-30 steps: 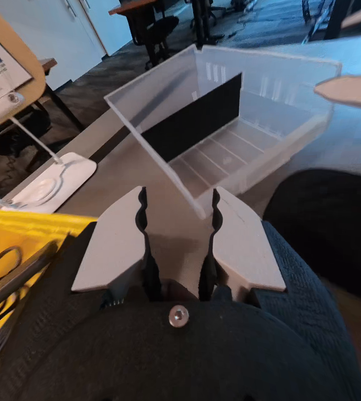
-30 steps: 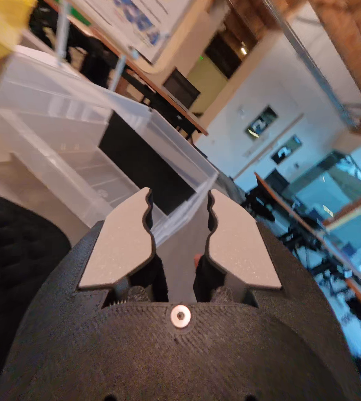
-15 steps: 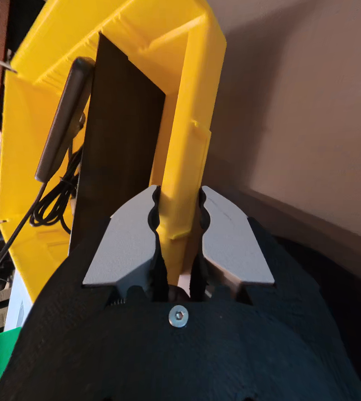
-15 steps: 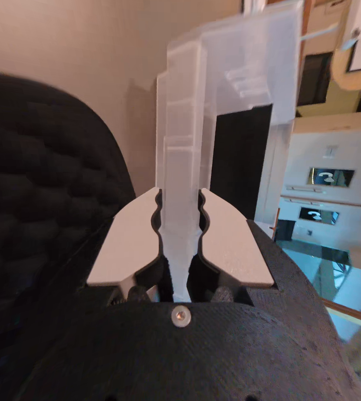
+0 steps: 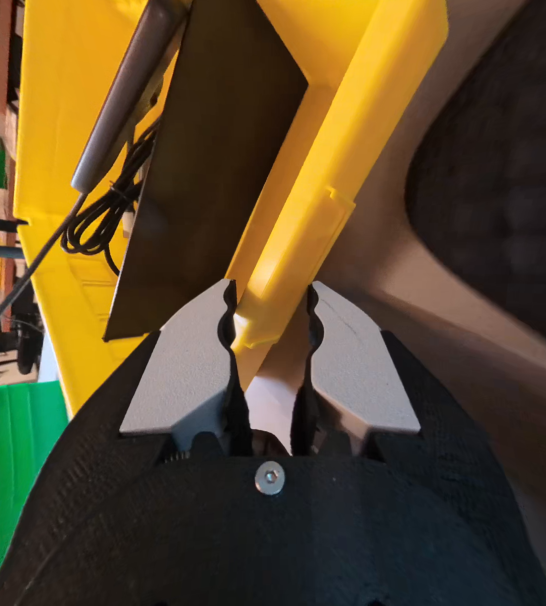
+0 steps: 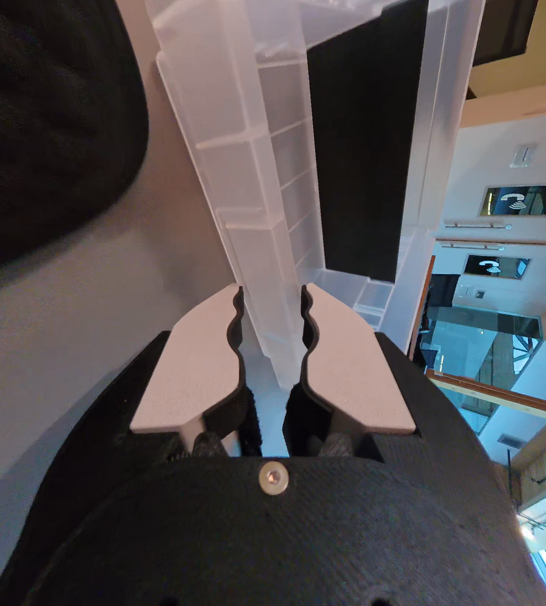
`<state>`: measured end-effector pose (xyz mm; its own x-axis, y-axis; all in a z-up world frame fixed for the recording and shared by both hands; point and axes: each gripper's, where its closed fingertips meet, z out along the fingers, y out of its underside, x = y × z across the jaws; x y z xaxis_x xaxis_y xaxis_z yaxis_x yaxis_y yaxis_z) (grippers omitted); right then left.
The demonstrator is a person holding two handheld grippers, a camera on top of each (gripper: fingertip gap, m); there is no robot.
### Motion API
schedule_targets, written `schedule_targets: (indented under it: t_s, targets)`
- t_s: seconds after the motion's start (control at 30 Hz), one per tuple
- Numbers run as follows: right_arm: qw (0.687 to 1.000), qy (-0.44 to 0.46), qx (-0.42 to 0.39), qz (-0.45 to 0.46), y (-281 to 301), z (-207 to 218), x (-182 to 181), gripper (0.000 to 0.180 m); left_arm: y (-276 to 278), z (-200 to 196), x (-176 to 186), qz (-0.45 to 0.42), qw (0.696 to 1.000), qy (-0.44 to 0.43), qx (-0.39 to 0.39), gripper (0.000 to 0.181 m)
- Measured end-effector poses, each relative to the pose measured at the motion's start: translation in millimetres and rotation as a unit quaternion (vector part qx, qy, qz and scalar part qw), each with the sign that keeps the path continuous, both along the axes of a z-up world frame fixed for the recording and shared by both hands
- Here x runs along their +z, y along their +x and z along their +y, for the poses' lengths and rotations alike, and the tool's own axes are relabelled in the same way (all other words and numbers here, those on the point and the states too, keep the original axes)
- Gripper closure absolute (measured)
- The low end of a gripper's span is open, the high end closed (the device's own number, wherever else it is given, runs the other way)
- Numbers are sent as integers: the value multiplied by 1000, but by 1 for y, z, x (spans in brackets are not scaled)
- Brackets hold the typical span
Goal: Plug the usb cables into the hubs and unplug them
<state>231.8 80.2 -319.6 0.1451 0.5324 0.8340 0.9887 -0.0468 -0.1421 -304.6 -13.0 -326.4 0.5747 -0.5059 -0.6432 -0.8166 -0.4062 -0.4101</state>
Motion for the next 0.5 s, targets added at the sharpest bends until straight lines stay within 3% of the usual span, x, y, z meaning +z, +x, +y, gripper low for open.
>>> schedule_targets:
  t_s: [0.2, 0.5]
  targets:
    - [1000, 8, -11, 20, 32, -19, 1, 145, -50, -48, 2, 75, 994, 8, -83, 145]
    - [997, -35, -43, 46, 62, -54, 0, 143, -84, -105, 1, 37, 995, -1, -91, 142]
